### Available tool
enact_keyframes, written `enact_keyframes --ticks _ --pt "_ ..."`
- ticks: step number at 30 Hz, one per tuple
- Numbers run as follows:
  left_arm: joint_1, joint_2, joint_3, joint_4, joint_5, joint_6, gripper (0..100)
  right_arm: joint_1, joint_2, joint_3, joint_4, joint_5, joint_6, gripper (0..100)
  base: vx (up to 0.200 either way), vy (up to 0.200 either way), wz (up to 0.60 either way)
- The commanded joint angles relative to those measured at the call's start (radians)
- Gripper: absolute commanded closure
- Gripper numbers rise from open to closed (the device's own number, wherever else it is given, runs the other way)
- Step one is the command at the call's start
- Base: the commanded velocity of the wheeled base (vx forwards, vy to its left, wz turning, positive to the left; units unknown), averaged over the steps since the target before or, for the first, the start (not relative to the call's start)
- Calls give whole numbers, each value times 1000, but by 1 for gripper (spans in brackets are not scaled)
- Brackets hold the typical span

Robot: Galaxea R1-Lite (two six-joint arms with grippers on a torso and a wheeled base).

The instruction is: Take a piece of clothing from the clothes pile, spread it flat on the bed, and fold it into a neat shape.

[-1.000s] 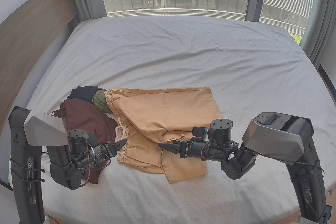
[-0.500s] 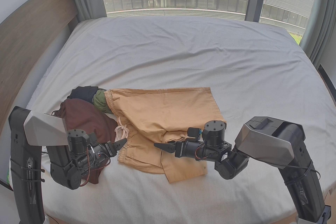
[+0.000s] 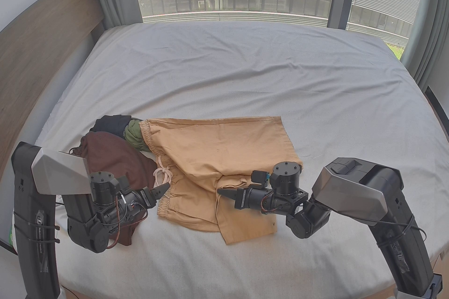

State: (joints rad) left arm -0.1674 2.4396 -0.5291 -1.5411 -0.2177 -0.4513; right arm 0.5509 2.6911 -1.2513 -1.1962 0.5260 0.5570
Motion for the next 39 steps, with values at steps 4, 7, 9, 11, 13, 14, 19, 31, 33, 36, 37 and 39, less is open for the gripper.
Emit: enact_keyframes --ticks 4,7,9,11,13,14,19,31,33,36,37,39 --pt "-1 -2 -2 -2 0 -1 0 -11 13 0 -8 0 0 100 0 0 0" --pt "-1 -1 -2 -2 0 -1 0 -20 4 16 -14 0 0 100 0 0 0" --pt "-1 -1 -2 -2 0 -3 0 -32 -14 56 -34 0 -2 100 0 0 0" --pt "-1 -1 -2 -2 0 -3 0 -42 -63 105 -57 0 -5 100 0 0 0" --pt "-1 1 -2 -2 0 -1 0 -51 -91 142 -66 0 -6 100 0 0 0" --pt "-1 1 -2 -2 0 -3 0 -72 -129 184 -71 0 -6 100 0 0 0" --pt "-3 1 -2 -2 0 -3 0 -149 -232 280 -91 -1 -16 100 0 0 0" --pt "-6 3 0 -2 0 -3 0 -289 -298 389 -112 -1 -16 100 0 0 0" --pt "-6 3 0 -2 0 -3 0 -298 -297 401 -114 -1 -16 100 0 0 0" --pt "-6 9 0 -2 0 -3 0 -313 -295 431 -115 -1 -16 100 0 0 0" --pt "-6 10 -2 -2 0 -3 0 -316 -295 432 -115 -1 -16 100 0 0 0" --pt "-6 12 -2 -2 0 -3 0 -328 -295 444 -114 -1 -16 100 0 0 0"
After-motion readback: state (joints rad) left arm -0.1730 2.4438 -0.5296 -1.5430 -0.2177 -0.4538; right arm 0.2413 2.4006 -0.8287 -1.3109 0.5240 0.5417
